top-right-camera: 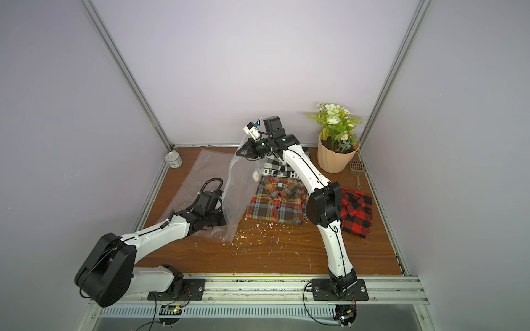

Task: Take the shirt out of the vacuum bag
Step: Adjust the vacuum bag at the center of the board.

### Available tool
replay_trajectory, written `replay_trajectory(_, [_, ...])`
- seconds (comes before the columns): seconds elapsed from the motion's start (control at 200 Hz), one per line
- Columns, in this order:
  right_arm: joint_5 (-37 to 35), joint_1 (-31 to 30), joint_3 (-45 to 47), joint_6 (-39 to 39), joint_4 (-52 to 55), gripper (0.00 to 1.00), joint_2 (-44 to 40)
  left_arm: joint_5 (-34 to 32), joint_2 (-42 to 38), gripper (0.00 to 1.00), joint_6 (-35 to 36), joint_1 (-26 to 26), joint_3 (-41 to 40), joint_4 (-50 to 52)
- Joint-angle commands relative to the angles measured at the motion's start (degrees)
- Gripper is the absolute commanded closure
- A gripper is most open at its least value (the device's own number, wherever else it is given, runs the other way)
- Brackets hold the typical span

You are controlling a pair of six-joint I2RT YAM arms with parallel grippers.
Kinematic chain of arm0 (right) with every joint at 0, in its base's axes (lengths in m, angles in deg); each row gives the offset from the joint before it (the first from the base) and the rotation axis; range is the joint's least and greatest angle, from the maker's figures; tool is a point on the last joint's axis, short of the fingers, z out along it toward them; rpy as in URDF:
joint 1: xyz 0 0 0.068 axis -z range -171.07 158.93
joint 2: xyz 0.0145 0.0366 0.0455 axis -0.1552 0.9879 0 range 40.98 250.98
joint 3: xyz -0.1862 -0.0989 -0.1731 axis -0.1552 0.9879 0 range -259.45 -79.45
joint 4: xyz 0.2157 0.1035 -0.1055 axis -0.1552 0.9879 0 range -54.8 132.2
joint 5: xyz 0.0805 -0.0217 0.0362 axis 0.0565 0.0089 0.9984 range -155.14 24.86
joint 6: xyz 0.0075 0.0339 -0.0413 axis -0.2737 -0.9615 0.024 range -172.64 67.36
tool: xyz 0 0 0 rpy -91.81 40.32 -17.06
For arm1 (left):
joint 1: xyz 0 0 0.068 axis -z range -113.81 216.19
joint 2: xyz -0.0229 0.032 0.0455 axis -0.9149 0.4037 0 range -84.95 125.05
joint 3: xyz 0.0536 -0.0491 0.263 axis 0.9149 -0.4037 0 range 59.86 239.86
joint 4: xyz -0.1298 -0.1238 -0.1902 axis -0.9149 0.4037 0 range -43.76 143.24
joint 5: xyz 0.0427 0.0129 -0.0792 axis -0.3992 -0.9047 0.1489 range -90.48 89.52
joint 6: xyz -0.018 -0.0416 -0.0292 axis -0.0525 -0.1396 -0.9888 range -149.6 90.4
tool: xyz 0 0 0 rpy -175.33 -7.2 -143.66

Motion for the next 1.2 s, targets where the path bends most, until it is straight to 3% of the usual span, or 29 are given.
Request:
replay_trajectory(0.0, [2.5, 0.2, -0.4, 0.2, -1.8, 1.00, -3.6, -3.7, 0.8, 0.99, 0.6, -0.4, -0.2, 4.9])
replay_trajectory(0.195, [3.4, -1.2, -3.1, -2.0, -3.9, 1.00, -1.9, -5.9, 1.7, 0.99, 0.9, -0.4, -2.1, 5.2])
replay_trajectory(0.786, [2.7, -7.3, -4.6, -7.6, -11.2, 1.00, 3.8, 0.0, 3.3, 0.99, -2.3, -0.4, -9.4, -4.1])
replay_trajectory(0.966, [2.6, -7.5, 1.3, -12.9, -21.2, 1.00, 4.8, 0.8, 1.9, 0.99, -2.5, -0.5, -9.7, -3.8])
replay_trajectory(1.196, [2.5, -8.5, 0.6, -22.9, -34.7, 1.00, 8.8, 1.9, 2.0, 0.99, -2.7, -0.7, -9.6, -4.5])
